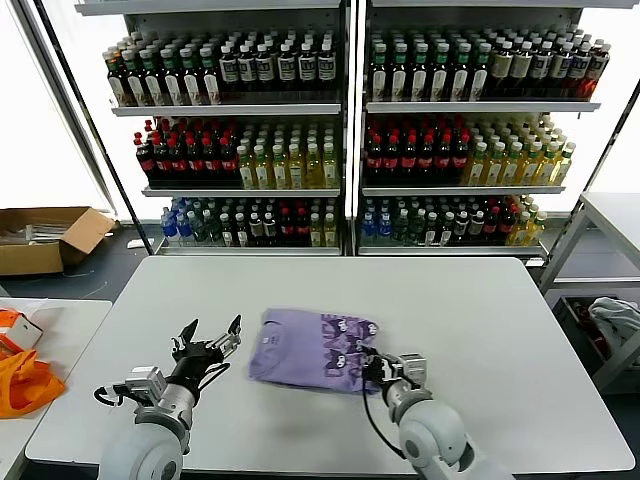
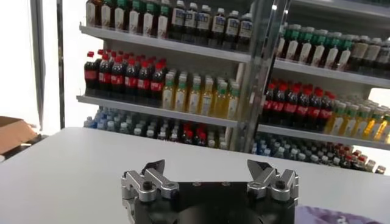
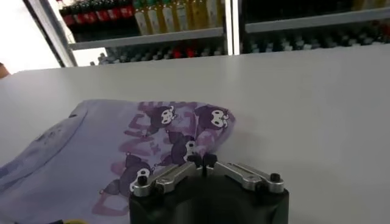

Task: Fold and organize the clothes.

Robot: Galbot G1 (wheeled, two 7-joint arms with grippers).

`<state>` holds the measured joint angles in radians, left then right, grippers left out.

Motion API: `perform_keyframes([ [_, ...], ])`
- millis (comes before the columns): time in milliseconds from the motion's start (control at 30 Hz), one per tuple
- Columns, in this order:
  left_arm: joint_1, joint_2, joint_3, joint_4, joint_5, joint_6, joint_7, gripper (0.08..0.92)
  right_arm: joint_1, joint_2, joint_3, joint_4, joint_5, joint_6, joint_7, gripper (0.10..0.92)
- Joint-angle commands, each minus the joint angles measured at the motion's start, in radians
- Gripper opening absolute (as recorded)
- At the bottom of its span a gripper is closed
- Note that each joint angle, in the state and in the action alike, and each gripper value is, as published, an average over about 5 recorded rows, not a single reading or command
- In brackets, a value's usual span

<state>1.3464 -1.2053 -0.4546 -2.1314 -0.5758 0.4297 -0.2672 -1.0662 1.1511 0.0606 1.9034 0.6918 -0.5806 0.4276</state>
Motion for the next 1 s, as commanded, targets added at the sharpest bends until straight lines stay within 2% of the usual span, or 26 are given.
perform_keyframes([
  [33,0.01,-0.004,0.011,-0.01,0.01,0.002,0.0,0.822,0.002,-0.111,0.112,-0.059,-0.155,0.002,-0.129,0.116],
  [133,0.02,-0.005,0.01,-0.016,0.011,0.002,0.0,0.823,0.009,-0.076,0.117,-0.068,-0.234,0.008,-0.166,0.163],
  [300,0.03,-0.004,0.005,-0.025,0.01,0.003,0.001,0.823,-0.031,-0.01,0.13,0.009,-0.434,0.084,-0.172,0.306],
  [467,0.027,-0.011,0.009,-0.028,0.01,0.005,0.001,0.823,-0.1,0.028,0.091,0.154,-0.45,0.075,-0.151,0.453],
  [633,0.029,-0.017,0.01,-0.029,0.011,0.005,0.001,0.823,-0.165,0.062,0.032,0.223,-0.394,0.027,-0.09,0.591],
  [867,0.043,-0.024,0.008,-0.035,0.011,0.002,0.003,0.823,-0.193,0.121,0.044,0.216,-0.19,0.002,0.05,0.786],
  [1000,0.048,-0.024,0.008,-0.035,0.011,0.002,0.005,0.823,-0.194,0.144,0.066,0.211,-0.088,0.001,0.124,0.82],
])
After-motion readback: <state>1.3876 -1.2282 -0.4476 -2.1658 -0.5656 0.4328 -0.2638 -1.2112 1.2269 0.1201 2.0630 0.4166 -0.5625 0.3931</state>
